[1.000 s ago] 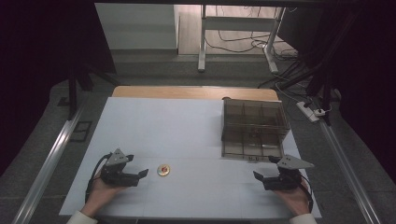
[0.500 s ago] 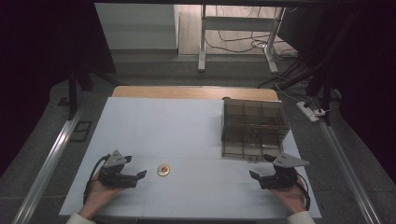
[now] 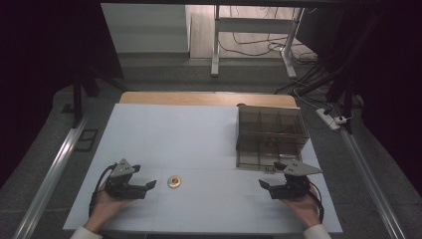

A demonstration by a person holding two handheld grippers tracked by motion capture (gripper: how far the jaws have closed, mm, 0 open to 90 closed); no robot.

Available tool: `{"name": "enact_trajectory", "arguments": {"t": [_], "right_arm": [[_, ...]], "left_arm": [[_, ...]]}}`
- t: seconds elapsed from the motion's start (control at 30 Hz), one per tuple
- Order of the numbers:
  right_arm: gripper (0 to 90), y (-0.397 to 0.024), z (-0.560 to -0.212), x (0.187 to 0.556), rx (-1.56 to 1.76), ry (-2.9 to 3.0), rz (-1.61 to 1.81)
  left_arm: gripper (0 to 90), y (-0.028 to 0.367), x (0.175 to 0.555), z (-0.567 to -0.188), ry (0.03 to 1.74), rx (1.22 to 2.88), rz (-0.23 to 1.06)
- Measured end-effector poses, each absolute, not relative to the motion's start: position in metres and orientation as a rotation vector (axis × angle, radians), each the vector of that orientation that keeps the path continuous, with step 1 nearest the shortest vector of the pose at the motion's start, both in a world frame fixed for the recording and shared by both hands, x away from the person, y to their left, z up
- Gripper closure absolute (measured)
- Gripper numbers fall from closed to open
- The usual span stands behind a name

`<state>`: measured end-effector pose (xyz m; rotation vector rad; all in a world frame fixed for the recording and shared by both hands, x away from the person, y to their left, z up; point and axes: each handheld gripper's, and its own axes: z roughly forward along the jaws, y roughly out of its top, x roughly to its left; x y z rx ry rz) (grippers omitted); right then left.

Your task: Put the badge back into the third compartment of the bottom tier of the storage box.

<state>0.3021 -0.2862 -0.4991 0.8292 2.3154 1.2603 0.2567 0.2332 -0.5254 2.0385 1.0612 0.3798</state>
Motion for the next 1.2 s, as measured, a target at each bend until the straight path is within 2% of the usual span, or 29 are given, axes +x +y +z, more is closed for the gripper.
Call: {"name": "enact_trajectory", "arguments": {"t": [0.7, 1.2], "right_arm": [[12.6, -0.262, -0.491, 0.307, 0.796, 2.334, 1.273], [12.6, -0.23, -0.483, 0.319, 0.735, 2.382, 1.279]], "left_arm": [[14.8, 0.231, 0.256, -0.525, 1.063, 2.044, 0.397], [14.8, 0.229, 0.254, -0.524, 1.05, 2.057, 0.415]]}}
